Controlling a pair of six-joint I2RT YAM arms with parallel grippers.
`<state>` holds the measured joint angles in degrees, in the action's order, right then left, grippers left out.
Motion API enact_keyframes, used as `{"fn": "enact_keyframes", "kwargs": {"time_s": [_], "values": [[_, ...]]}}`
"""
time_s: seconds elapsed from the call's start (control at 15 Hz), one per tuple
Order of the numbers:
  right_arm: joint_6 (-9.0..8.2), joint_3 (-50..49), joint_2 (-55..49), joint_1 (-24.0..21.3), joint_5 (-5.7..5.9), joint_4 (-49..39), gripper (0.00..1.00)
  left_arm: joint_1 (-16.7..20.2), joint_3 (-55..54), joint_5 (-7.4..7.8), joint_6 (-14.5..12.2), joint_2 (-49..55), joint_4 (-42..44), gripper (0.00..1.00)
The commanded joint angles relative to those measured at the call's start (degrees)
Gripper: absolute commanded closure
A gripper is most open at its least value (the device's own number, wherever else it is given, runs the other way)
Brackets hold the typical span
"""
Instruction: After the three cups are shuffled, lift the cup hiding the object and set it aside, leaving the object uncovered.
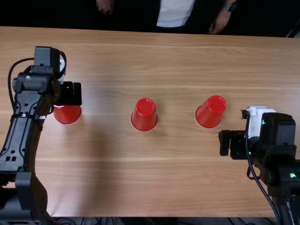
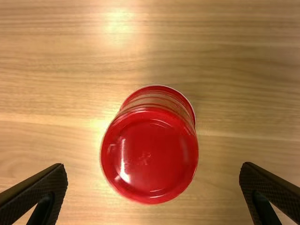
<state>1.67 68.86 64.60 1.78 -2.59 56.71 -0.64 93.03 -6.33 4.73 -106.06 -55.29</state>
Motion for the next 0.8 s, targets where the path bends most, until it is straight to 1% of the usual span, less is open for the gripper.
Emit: {"fn": "enact_keyframes", "kwargs": {"time_s": [0.0,0.73], "values": [[-0.3,-0.57,0.35,0.5,-0.36,-0.22,0.0,-0.5,2.06,-1.37,0.33,-1.43,0.13,0.0],[-0.3,0.05,0.35,0.33,-0.36,-0.43,0.0,-0.32,3.21,-1.37,0.54,-8.9,-0.4,0.0]]}}
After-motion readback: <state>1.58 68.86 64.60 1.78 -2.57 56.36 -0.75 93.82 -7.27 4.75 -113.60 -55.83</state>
